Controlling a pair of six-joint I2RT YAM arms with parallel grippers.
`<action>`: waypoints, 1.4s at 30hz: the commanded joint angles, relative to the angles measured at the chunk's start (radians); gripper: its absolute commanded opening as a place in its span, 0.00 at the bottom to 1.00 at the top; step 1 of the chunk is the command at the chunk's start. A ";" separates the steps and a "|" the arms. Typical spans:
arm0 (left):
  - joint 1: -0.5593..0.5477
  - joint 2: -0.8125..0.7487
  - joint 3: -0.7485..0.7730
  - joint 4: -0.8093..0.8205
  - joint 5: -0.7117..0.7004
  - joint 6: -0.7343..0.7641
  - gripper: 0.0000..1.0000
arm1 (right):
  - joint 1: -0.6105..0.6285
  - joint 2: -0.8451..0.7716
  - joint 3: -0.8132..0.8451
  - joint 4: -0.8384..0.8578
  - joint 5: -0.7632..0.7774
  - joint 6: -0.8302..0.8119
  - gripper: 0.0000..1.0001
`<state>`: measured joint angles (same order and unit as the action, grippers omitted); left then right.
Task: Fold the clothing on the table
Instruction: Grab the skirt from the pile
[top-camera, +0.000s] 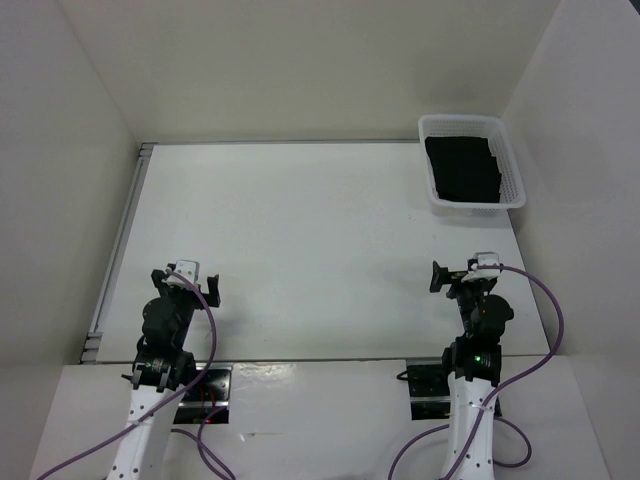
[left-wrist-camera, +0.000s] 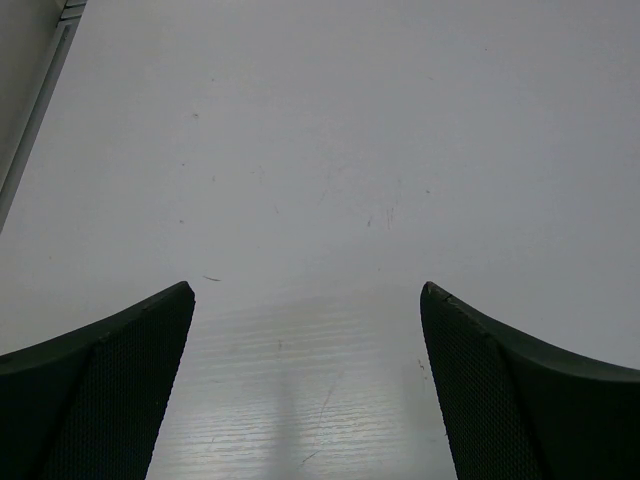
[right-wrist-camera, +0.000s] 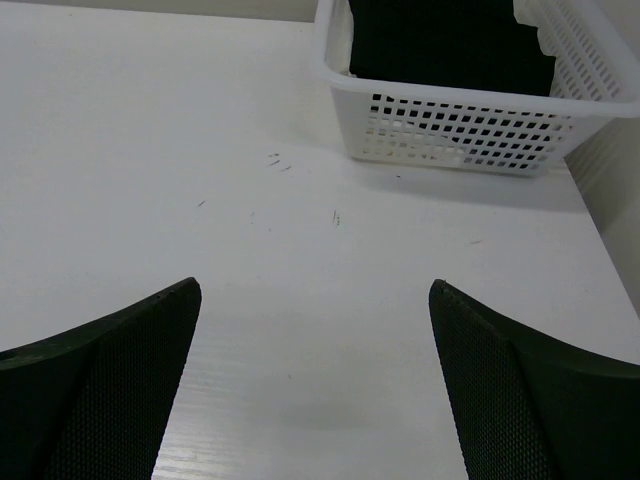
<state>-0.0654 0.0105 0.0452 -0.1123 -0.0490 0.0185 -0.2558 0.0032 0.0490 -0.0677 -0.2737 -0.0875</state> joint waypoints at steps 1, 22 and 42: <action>-0.004 -0.130 -0.036 0.023 -0.009 -0.014 1.00 | 0.003 -0.080 -0.051 0.011 0.001 -0.006 0.98; -0.004 -0.130 -0.036 0.023 -0.009 -0.014 1.00 | 0.003 -0.080 -0.051 0.011 0.001 -0.006 0.98; -0.004 -0.130 0.070 0.065 -0.026 0.087 1.00 | 0.003 -0.080 0.083 0.058 0.108 0.139 0.98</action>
<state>-0.0654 0.0105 0.0483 -0.1123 -0.0399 0.0689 -0.2558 0.0032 0.0525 -0.0654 -0.2546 -0.0456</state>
